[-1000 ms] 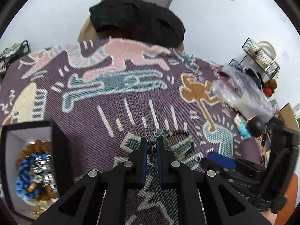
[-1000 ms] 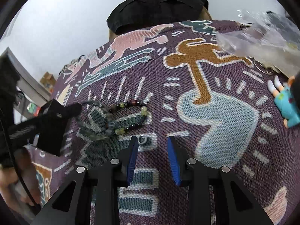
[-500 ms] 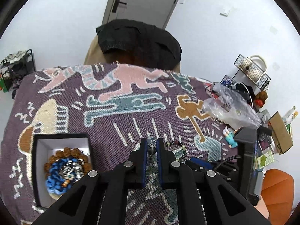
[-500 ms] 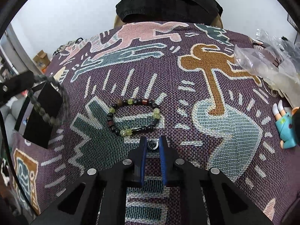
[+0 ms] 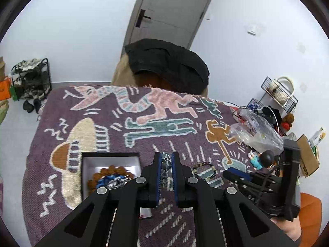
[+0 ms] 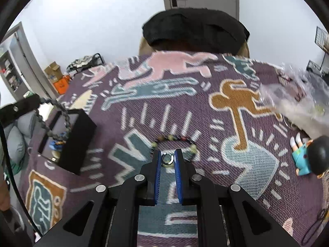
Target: Organize jewelry
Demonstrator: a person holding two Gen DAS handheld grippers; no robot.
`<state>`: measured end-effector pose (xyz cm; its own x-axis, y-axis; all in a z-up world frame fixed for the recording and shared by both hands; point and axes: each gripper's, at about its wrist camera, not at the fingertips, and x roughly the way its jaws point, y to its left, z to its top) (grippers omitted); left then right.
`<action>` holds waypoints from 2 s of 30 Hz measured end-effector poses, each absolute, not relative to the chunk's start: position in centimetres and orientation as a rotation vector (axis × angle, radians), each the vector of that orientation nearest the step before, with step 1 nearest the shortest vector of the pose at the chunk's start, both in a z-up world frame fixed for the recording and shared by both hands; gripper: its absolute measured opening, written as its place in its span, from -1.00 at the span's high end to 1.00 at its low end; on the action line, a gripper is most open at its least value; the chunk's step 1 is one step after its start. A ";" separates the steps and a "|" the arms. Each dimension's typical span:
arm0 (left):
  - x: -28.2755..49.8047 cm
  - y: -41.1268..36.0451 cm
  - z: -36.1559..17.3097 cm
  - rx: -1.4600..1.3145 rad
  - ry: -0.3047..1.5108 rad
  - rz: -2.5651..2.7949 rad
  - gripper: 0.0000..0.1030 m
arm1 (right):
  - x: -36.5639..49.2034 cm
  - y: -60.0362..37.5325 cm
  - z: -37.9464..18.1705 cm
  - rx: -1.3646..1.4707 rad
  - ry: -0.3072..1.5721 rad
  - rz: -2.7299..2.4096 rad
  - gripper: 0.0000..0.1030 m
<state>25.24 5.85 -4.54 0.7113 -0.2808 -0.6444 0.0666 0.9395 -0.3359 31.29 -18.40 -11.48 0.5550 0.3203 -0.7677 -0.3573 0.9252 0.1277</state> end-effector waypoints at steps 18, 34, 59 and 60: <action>23.0 12.6 -6.4 -0.389 0.731 -0.113 -0.42 | 29.1 -10.5 -8.2 -0.062 0.847 0.542 0.72; 20.4 17.9 -7.5 -0.412 0.722 -0.043 -0.43 | 28.9 -2.7 -8.2 -0.100 0.867 0.640 0.72; 20.7 17.8 -8.0 -0.415 0.737 -0.046 -0.43 | 29.2 -5.2 -9.5 -0.060 0.894 0.572 -0.08; 20.9 17.2 -8.0 -0.407 0.740 -0.052 -0.43 | 29.3 -5.8 -9.5 -0.055 0.893 0.566 -0.08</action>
